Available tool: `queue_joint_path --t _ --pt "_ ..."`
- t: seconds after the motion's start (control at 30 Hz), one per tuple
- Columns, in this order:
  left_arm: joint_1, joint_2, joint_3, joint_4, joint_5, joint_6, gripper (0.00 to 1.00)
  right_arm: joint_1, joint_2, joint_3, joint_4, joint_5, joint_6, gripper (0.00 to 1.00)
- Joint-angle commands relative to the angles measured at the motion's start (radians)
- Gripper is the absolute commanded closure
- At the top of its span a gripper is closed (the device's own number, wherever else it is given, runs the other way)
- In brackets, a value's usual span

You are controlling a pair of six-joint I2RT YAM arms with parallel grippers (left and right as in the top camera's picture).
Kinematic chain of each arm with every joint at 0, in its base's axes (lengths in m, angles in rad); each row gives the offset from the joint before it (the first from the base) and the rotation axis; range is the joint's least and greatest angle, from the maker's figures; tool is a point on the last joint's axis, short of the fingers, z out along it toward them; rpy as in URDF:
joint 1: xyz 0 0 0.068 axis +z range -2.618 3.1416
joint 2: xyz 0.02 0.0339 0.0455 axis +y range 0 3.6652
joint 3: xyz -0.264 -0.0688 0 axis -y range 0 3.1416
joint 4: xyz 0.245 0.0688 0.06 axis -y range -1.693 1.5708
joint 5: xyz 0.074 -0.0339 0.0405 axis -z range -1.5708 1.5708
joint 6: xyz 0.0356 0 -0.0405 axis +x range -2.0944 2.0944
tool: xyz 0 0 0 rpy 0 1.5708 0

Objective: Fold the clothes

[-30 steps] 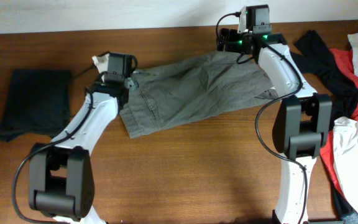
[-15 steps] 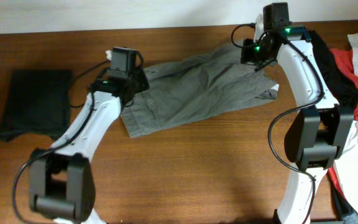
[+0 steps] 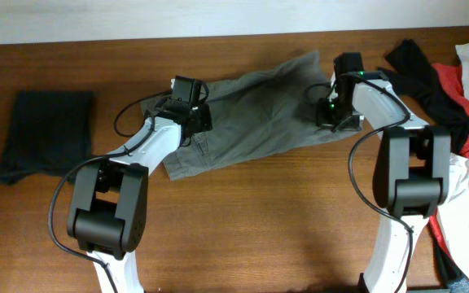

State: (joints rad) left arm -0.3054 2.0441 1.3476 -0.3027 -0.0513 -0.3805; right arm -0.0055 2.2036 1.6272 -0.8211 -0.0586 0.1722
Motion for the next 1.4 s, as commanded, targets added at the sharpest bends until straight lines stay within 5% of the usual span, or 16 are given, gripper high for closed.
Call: queue_joint_path --t 0.0,0.63,1.03,1.37 --pt "0.004 -0.002 0.007 -0.002 0.011 0.023 0.99 -0.035 0.017 -0.090 -0.009 0.033 -0.007 0.96" --pt "0.004 -0.175 0.011 -0.163 0.056 0.024 0.99 -0.029 0.005 -0.237 -0.522 0.008 0.162 0.96" --pt "-0.011 -0.195 0.011 -0.107 0.180 0.023 0.99 0.015 -0.406 -0.206 -0.457 0.007 0.097 0.96" --pt "-0.143 -0.165 0.011 0.034 0.111 0.023 0.99 0.026 -0.377 -0.221 -0.258 -0.133 -0.005 0.96"
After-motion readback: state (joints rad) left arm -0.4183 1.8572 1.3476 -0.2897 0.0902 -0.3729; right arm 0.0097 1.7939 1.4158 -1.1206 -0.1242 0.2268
